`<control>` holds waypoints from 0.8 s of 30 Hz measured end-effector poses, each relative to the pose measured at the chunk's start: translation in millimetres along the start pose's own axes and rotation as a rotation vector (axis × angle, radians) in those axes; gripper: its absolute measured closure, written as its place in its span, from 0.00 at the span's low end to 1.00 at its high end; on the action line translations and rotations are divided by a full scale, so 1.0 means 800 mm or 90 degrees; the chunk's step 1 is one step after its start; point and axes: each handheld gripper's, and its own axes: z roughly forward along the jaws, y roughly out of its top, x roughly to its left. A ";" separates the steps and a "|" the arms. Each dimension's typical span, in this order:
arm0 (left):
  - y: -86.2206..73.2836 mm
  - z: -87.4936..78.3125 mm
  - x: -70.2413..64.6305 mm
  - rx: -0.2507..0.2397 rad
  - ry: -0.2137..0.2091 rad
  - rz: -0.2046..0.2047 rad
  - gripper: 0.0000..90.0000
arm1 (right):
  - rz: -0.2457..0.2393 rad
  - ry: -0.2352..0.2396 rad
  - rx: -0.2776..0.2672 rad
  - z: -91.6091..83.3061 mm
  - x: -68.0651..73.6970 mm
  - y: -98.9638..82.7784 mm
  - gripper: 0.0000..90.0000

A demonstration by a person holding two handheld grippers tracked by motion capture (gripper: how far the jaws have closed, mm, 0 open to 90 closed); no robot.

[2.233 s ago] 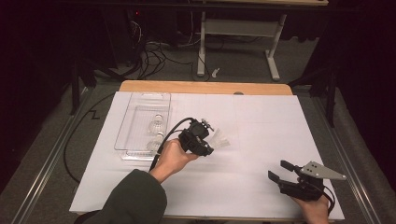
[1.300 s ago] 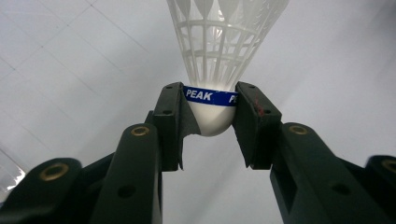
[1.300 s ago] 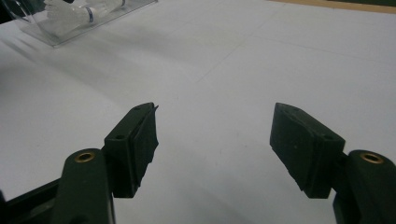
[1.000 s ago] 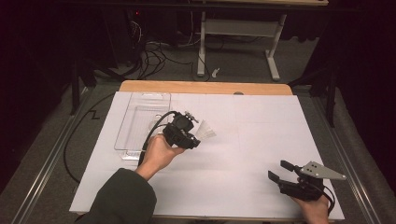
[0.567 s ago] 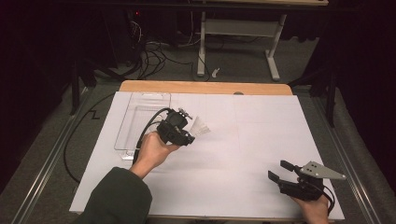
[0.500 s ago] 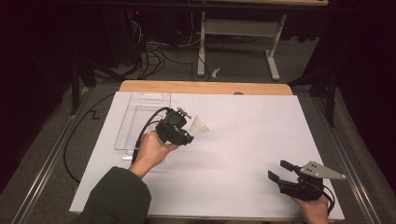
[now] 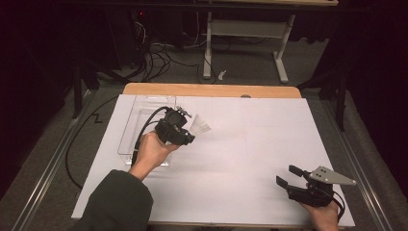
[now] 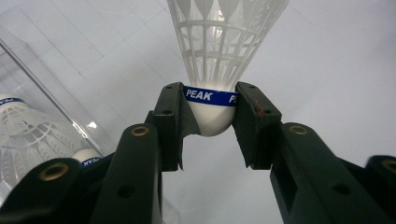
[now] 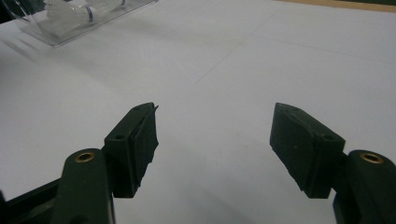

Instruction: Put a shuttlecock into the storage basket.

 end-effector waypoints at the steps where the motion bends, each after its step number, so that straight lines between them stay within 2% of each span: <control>1: 0.000 -0.001 0.000 -0.002 0.000 -0.001 0.72 | 0.001 0.000 0.000 0.000 0.000 0.000 0.36; 13: 0.000 -0.011 0.013 -0.008 0.015 -0.016 0.72 | -0.001 0.000 -0.001 -0.001 0.000 0.000 0.36; 24: -0.002 -0.017 0.026 -0.017 0.019 -0.043 0.72 | -0.001 0.000 -0.001 -0.001 0.000 0.000 0.36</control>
